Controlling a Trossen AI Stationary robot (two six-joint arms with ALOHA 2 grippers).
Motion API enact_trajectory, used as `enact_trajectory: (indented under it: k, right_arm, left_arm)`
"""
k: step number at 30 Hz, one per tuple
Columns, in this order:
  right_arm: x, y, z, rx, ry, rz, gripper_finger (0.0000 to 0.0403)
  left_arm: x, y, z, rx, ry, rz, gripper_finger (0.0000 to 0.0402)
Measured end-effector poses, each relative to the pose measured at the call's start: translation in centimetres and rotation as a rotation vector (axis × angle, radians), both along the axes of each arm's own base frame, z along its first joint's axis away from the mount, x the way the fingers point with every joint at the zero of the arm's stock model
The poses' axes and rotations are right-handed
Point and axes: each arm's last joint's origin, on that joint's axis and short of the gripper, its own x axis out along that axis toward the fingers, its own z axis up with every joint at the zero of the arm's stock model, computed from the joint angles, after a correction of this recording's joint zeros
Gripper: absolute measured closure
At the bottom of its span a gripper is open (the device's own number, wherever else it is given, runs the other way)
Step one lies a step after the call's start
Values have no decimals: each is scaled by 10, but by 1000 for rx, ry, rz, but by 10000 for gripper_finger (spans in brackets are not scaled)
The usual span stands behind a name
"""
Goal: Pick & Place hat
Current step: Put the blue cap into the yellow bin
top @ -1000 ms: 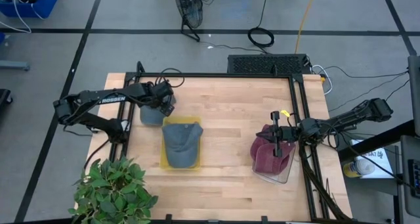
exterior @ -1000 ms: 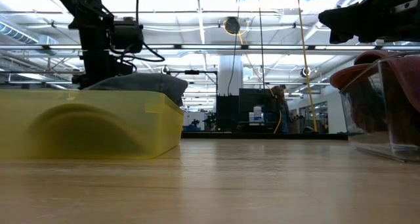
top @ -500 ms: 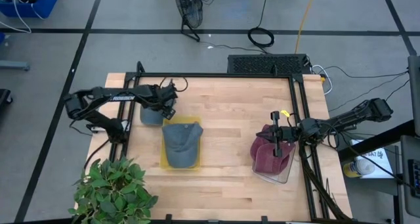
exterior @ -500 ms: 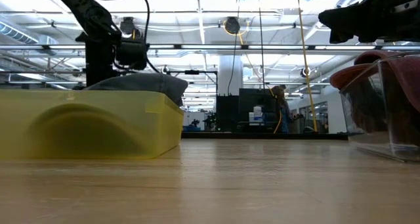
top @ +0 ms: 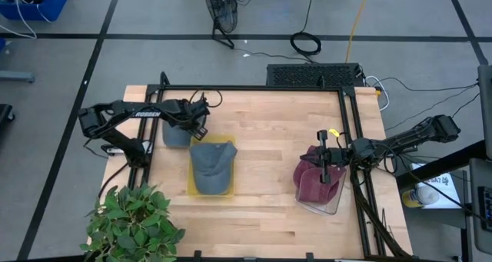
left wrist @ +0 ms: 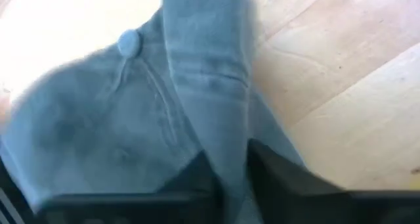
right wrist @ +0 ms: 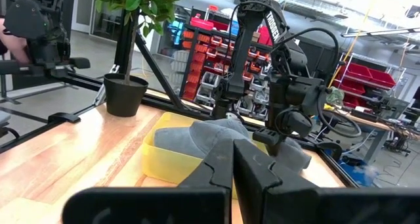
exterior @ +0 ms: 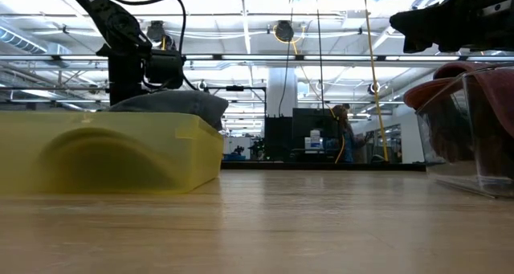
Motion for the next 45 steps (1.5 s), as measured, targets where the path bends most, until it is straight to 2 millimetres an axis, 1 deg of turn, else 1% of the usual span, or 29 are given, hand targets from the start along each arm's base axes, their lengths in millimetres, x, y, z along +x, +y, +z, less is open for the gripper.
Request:
enact_trajectory:
  k: [1,2,3,7,10,14,19,24,28,34,39,42,45]
  right_arm:
    - [0,0,0,0,0,0,403]
    - [0,0,0,1,0,0,403]
    - [0,0,0,1,0,0,403]
    - [0,0,0,2,0,0,403]
    - [0,0,0,2,0,0,403]
    - [0,0,0,1,1,0,403]
    - [0,0,0,1,1,1,403]
    - [0,0,0,1,1,1,403]
    - [0,0,0,1,1,1,403]
    - [0,0,0,2,1,1,403]
    - [0,0,0,2,1,1,403]
    - [0,0,0,2,1,1,403]
    - [0,0,0,2,0,1,403]
  left_arm:
    - [0,0,0,0,1,-2,352]
    - [0,0,0,2,2,-5,375]
    - [0,0,0,4,4,-5,383]
    - [1,1,1,17,7,-5,381]
    - [3,1,6,57,13,-9,392]
    - [10,-2,23,122,-23,-27,391]
    - [24,-11,54,215,-93,-77,394]
    - [40,-28,88,307,-153,-170,394]
    - [53,-45,113,370,-203,-237,393]
    - [64,-70,143,413,-255,-334,394]
    - [70,-99,155,371,-321,-437,394]
    - [72,-118,156,306,-379,-460,394]
    - [69,-134,154,257,-399,-454,394]
